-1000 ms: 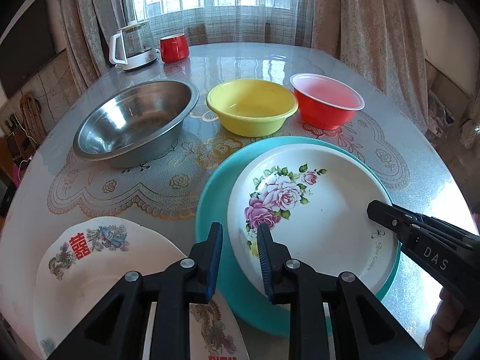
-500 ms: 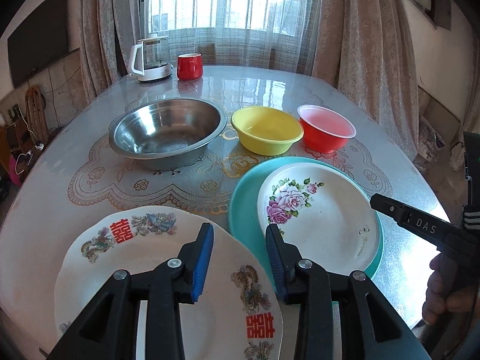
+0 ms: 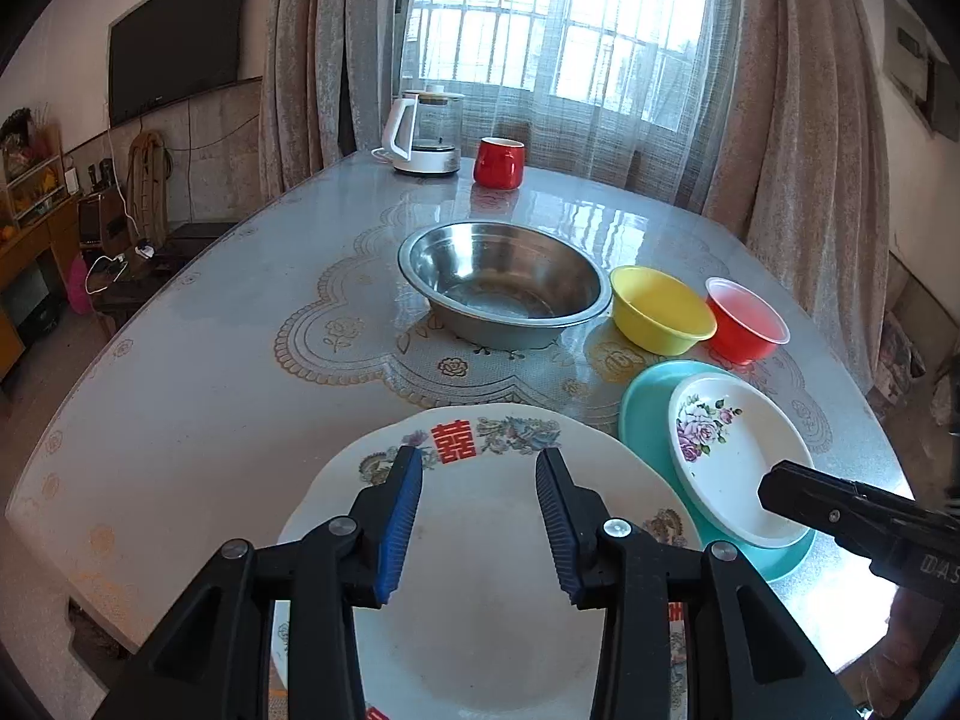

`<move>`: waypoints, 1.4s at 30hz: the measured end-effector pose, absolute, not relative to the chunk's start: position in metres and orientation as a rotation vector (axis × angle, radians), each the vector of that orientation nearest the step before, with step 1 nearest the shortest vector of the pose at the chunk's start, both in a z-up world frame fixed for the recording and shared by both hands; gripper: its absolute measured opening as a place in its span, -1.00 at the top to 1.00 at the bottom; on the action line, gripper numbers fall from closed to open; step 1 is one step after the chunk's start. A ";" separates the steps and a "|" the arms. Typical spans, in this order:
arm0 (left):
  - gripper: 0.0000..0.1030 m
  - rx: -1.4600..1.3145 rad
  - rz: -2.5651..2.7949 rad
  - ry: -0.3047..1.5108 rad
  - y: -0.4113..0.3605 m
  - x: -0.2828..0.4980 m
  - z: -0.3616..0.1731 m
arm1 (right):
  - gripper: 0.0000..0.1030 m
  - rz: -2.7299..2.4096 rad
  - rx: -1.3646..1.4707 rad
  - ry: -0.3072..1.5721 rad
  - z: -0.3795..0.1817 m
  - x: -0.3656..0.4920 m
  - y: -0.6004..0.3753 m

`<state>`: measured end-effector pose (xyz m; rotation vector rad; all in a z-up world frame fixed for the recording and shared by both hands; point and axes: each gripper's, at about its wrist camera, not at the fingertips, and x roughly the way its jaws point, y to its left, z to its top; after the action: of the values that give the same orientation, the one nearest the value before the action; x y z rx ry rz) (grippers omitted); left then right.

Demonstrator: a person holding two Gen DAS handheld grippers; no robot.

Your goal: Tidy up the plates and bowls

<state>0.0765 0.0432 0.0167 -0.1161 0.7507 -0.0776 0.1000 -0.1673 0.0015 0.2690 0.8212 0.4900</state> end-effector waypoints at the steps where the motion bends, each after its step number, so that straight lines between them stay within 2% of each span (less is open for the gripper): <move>1: 0.19 -0.126 -0.067 0.750 0.050 0.076 0.016 | 0.27 0.515 0.253 0.833 0.000 0.099 -0.159; 4: 0.05 -0.159 -0.036 0.746 0.069 0.073 0.014 | 0.27 0.563 0.223 0.866 -0.004 0.097 -0.142; 17: 0.04 -0.301 -0.011 0.731 0.139 0.047 -0.009 | 0.27 0.624 0.205 0.974 -0.031 0.078 -0.133; 18: 0.04 -0.309 -0.017 0.734 0.140 0.046 -0.010 | 0.22 0.626 0.207 0.977 -0.033 0.078 -0.131; 27: 0.07 -0.355 -0.066 0.771 0.138 0.051 -0.024 | 0.22 0.649 0.252 1.019 -0.047 0.081 -0.127; 35: 0.08 -0.332 -0.135 0.813 0.127 0.066 -0.037 | 0.22 0.635 0.246 0.954 -0.062 0.087 -0.113; 42: 0.08 -0.299 -0.154 0.811 0.116 0.070 -0.043 | 0.41 0.625 0.230 0.926 -0.067 0.091 -0.108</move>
<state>0.0704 0.1164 -0.0431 -0.2991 0.8114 -0.1542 0.0910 -0.1075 -0.0667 0.2298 0.9264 0.6254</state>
